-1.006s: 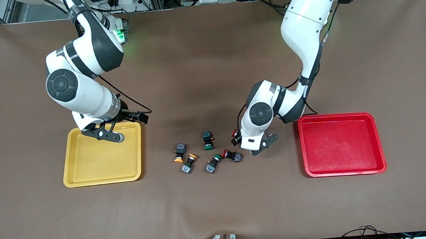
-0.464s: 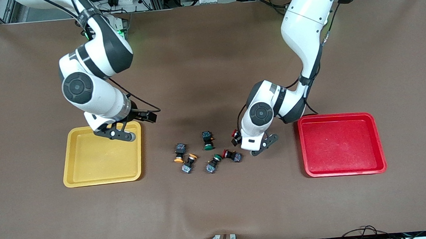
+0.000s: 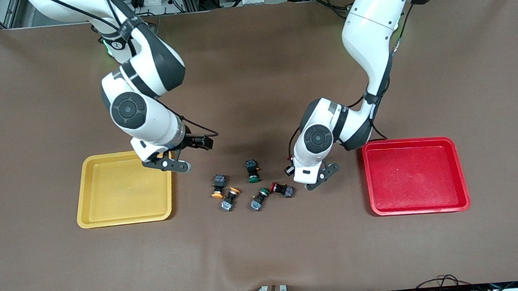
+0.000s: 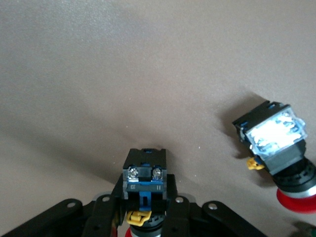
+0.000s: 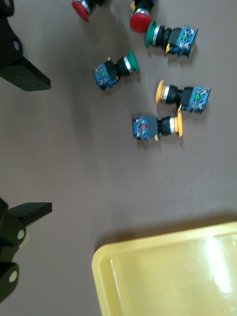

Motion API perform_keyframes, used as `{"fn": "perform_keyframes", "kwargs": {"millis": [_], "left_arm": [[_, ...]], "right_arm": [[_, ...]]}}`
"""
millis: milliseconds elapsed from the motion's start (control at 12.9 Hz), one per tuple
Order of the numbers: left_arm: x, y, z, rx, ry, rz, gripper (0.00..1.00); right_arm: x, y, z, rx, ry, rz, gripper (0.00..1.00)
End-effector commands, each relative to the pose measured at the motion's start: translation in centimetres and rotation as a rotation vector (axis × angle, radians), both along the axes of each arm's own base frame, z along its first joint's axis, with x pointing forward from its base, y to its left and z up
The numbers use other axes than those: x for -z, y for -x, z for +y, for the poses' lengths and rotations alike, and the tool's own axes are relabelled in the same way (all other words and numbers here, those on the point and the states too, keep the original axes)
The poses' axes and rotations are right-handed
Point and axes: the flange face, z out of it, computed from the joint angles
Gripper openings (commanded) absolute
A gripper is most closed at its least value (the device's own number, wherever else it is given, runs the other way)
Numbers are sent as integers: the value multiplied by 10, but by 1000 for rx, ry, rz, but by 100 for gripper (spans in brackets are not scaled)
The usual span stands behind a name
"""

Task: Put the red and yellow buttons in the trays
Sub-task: 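Carry the red button to the red tray while the right gripper grasps a yellow button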

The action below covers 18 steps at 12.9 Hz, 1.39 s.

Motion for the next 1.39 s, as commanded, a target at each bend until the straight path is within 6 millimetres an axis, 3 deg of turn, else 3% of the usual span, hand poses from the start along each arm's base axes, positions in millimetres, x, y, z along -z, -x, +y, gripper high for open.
{"fn": "perform_keyframes", "kwargs": {"millis": [0, 310, 774, 1006, 1316], "left_arm": [[-14, -11, 7, -25, 12, -18, 5], [-32, -34, 40, -12, 17, -39, 0], [-77, -51, 92, 67, -19, -2, 0], [-88, -57, 119, 106, -48, 25, 0], [-102, -68, 180, 181, -60, 88, 0]], "right_arm": [[7, -10, 3, 19, 6, -8, 100], [20, -9, 9, 12, 3, -5, 100], [75, -11, 30, 27, -16, -8, 100], [102, -13, 36, 0, -1, -35, 100], [129, -14, 45, -70, 39, -88, 100]]}}
